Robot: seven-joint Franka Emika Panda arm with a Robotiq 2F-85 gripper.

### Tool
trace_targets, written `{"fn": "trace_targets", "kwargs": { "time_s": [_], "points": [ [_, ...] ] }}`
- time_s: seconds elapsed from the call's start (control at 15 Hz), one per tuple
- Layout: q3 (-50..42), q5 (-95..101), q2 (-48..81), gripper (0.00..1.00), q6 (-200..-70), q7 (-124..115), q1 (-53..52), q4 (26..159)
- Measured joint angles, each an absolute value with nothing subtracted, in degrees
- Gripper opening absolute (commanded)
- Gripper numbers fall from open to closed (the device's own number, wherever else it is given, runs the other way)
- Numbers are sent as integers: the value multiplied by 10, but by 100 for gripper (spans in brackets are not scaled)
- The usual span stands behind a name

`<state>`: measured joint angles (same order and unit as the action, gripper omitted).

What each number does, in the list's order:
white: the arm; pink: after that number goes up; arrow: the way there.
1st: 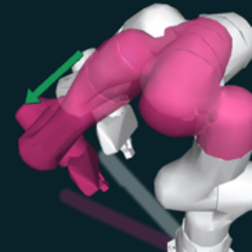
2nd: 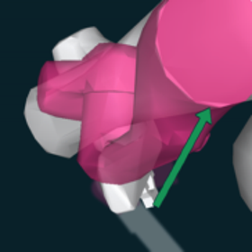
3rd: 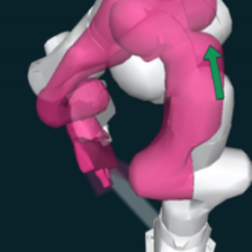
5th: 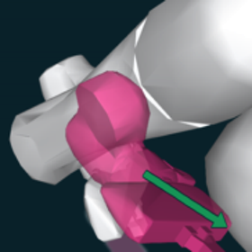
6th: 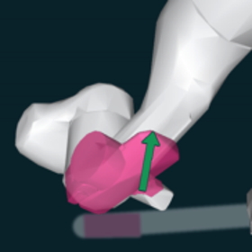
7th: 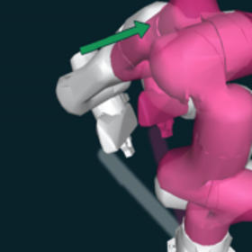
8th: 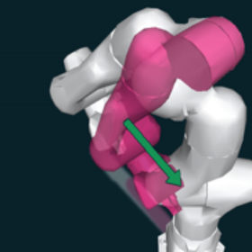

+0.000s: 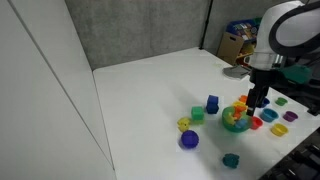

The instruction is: Put the green bear toy in the green bowl

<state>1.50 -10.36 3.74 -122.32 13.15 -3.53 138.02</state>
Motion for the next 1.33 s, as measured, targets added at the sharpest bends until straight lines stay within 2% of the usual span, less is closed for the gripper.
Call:
{"fn": "trace_targets", "kwargs": {
  "time_s": [1.33],
  "points": [
    [85, -94, 222, 100, -1443, 140, -38, 1425]
  ]
}}
